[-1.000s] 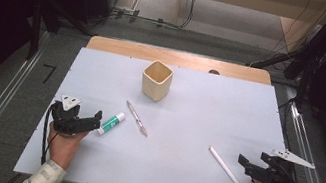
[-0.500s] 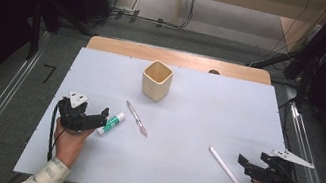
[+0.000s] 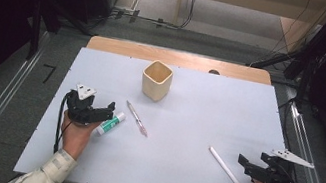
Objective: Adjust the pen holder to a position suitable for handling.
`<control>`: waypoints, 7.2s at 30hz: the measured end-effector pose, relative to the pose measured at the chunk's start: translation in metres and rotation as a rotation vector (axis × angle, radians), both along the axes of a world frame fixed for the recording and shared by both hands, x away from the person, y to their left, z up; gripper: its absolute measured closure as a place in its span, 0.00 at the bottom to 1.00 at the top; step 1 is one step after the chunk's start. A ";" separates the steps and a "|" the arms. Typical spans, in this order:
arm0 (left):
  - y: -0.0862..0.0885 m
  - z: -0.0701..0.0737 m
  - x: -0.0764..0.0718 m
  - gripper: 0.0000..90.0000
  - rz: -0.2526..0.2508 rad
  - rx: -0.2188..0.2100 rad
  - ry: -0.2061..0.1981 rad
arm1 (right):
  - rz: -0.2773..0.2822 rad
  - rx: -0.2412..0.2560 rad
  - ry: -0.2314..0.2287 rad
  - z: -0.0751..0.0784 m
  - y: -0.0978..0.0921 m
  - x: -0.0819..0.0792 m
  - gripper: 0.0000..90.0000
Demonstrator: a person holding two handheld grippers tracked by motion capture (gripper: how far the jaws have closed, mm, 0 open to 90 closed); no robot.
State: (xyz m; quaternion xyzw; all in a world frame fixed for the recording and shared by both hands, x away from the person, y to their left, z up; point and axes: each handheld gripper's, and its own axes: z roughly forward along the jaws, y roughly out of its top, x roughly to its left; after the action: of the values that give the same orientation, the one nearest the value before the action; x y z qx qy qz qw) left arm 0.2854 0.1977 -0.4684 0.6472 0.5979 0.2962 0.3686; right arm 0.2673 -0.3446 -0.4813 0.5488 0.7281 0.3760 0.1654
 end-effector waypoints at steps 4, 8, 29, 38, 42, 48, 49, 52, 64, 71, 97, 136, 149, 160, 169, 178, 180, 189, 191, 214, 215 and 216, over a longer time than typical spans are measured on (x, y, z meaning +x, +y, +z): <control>-0.003 0.001 0.005 0.07 -0.007 0.002 -0.001 | 0.001 -0.003 0.004 0.000 0.001 0.000 0.07; -0.006 0.003 0.011 0.07 -0.012 -0.006 0.000 | 0.003 -0.004 0.001 -0.001 0.000 0.001 0.07; -0.023 0.013 0.040 0.10 -0.045 -0.035 0.020 | 0.003 -0.003 0.001 -0.001 0.000 0.001 0.07; -0.035 0.026 0.054 0.10 -0.058 -0.008 0.001 | 0.003 0.000 0.000 0.000 0.000 0.001 0.07; -0.041 0.030 0.061 0.12 -0.067 0.004 -0.008 | 0.002 0.000 0.002 0.000 0.000 0.001 0.07; -0.048 0.035 0.071 0.13 -0.072 0.008 -0.010 | 0.002 0.003 -0.001 0.000 0.000 0.001 0.07; -0.050 0.036 0.073 0.13 -0.071 0.005 -0.012 | 0.003 0.003 -0.001 0.000 -0.001 0.001 0.07; -0.053 0.038 0.079 0.13 -0.085 -0.003 -0.012 | 0.004 0.004 -0.002 0.000 -0.001 0.001 0.07; -0.062 0.038 0.101 0.14 -0.104 -0.016 -0.005 | 0.005 0.005 -0.003 0.000 -0.001 0.001 0.07; -0.062 0.042 0.109 0.15 -0.107 -0.033 -0.011 | 0.004 0.007 -0.003 0.000 -0.002 0.001 0.07; -0.075 0.046 0.145 0.34 -0.149 -0.017 0.008 | 0.001 0.011 -0.007 0.001 -0.004 0.001 0.07; -0.088 0.032 0.163 0.85 -0.201 0.052 0.070 | 0.001 0.017 -0.007 0.001 -0.005 0.001 0.07; -0.087 0.032 0.164 0.91 -0.200 0.057 0.069 | 0.000 0.017 -0.006 0.001 -0.005 0.001 0.07; -0.089 0.034 0.162 0.94 -0.205 0.063 0.072 | -0.001 0.018 -0.007 0.002 -0.005 0.001 0.07; -0.097 0.035 0.158 0.94 -0.222 0.070 0.068 | -0.004 0.019 -0.005 0.002 -0.005 0.001 0.07; -0.121 0.037 0.149 0.94 -0.291 0.053 0.074 | 0.000 0.019 -0.008 0.002 -0.005 0.002 0.07; -0.128 0.038 0.148 0.94 -0.306 0.048 0.076 | -0.001 0.019 -0.007 0.002 -0.005 0.002 0.07; -0.157 0.040 0.139 0.94 -0.367 0.036 0.083 | -0.001 0.020 -0.009 0.002 -0.005 0.001 0.07; -0.163 0.039 0.137 0.94 -0.378 0.037 0.086 | -0.002 0.019 -0.009 0.002 -0.005 0.001 0.07; -0.202 0.037 0.112 0.94 -0.487 0.060 0.100 | 0.001 0.019 -0.008 0.002 -0.004 0.002 0.07; -0.202 0.037 0.111 0.94 -0.490 0.059 0.101 | 0.001 0.018 -0.010 0.002 -0.003 0.002 0.07; -0.202 0.036 0.111 0.94 -0.489 0.062 0.100 | 0.001 0.017 -0.011 0.002 -0.003 0.002 0.07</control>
State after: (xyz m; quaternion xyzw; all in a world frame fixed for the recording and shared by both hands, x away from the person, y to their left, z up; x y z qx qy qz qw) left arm 0.3961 -0.0047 -0.4321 0.7975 0.4315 0.1840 0.3793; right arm 0.2690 -0.3479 -0.4789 0.5475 0.7242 0.3855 0.1646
